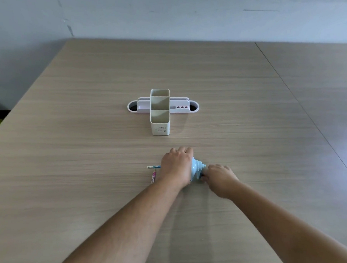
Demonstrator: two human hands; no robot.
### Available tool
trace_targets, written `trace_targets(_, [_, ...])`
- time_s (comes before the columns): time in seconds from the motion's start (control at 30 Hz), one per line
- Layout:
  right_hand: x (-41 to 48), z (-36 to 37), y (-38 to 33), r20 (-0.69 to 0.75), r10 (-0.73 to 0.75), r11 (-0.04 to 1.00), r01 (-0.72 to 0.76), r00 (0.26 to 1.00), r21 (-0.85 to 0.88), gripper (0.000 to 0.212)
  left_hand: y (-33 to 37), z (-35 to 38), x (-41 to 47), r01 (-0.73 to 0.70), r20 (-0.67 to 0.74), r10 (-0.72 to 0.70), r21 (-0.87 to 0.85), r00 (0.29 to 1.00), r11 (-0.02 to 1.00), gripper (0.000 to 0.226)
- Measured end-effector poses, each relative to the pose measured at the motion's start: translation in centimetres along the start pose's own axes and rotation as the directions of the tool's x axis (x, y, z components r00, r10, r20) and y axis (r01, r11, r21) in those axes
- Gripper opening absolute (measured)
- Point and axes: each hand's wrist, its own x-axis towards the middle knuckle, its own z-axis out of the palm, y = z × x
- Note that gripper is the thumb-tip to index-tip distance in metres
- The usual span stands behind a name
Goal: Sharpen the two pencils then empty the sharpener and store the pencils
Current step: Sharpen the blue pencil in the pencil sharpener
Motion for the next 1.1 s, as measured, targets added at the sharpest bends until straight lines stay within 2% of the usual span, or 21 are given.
trace_targets(0.1, [-3.1,-2.6,0.4,0.064,-0.105,0.987,0.096,0.992,0.131,0.02,-0.2,0.1,-0.1,-0.015,-0.02,0.015,0.009,1.0,1.0,0.057])
trace_targets(0.17, [-2.3,-5.3,0.8,-0.023,-0.122,0.975,0.124,0.992,0.186,0.021,-0.3,0.1,-0.3,-0.043,-0.036,0.043,0.017,0.998,0.999,0.058])
trace_targets(0.23, [0.1,-6.4,0.8,-0.103,-0.058,0.974,0.079,0.993,0.214,0.022,-0.4,0.1,-0.4,-0.061,-0.025,0.062,0.03,0.998,0.998,0.061])
trace_targets(0.3, [2.5,-5.6,0.4,-0.091,0.02,0.981,-0.002,0.996,0.196,0.023,-0.4,0.0,-0.2,-0.049,-0.01,0.049,0.033,0.999,0.998,0.062])
trace_targets(0.37, [3.4,-3.1,0.0,-0.009,0.05,0.99,-0.048,0.999,0.135,0.022,-0.3,0.1,0.0,-0.025,-0.003,0.025,0.023,1.0,0.999,0.064])
trace_targets(0.47, [1.3,-0.3,-0.1,0.054,0.025,0.997,-0.028,0.998,0.065,0.025,-0.1,0.3,0.1,-0.003,-0.009,0.003,0.018,1.0,1.0,0.06])
trace_targets(0.53, [-0.5,0.5,0.2,0.062,-0.021,0.997,0.016,0.998,0.081,0.025,-0.1,0.5,0.1,-0.007,-0.011,0.008,0.018,1.0,1.0,0.059])
trace_targets(0.67, [-1.8,-0.3,0.7,0.056,-0.014,0.98,0.002,0.998,0.197,0.026,-0.2,0.0,0.1,-0.032,0.022,0.031,0.04,0.999,0.999,0.079])
trace_targets(0.77, [-1.7,-2.1,1.3,-0.009,0.024,0.96,-0.02,1.0,0.281,0.025,-0.5,-0.5,-0.6,-0.062,0.019,0.061,0.054,0.998,0.997,0.104])
trace_targets(0.83, [-1.7,-3.6,1.5,-0.043,0.012,0.957,0.001,0.999,0.291,0.023,-1.1,-1.1,-1.0,-0.085,0.006,0.085,0.041,0.996,0.996,0.111])
trace_targets(0.97, [-1.9,-7.0,0.5,-0.14,-0.02,0.946,0.064,0.99,0.317,0.016,-3.5,-3.1,-2.0,-0.081,-0.041,0.085,0.072,0.996,0.994,0.103])
trace_targets(1.1, [-1.6,-8.8,-2.9,-0.24,-0.117,0.929,0.192,0.964,0.318,0.022,-6.2,-4.0,-2.7,-0.009,-0.021,0.011,0.084,1.0,0.996,0.078])
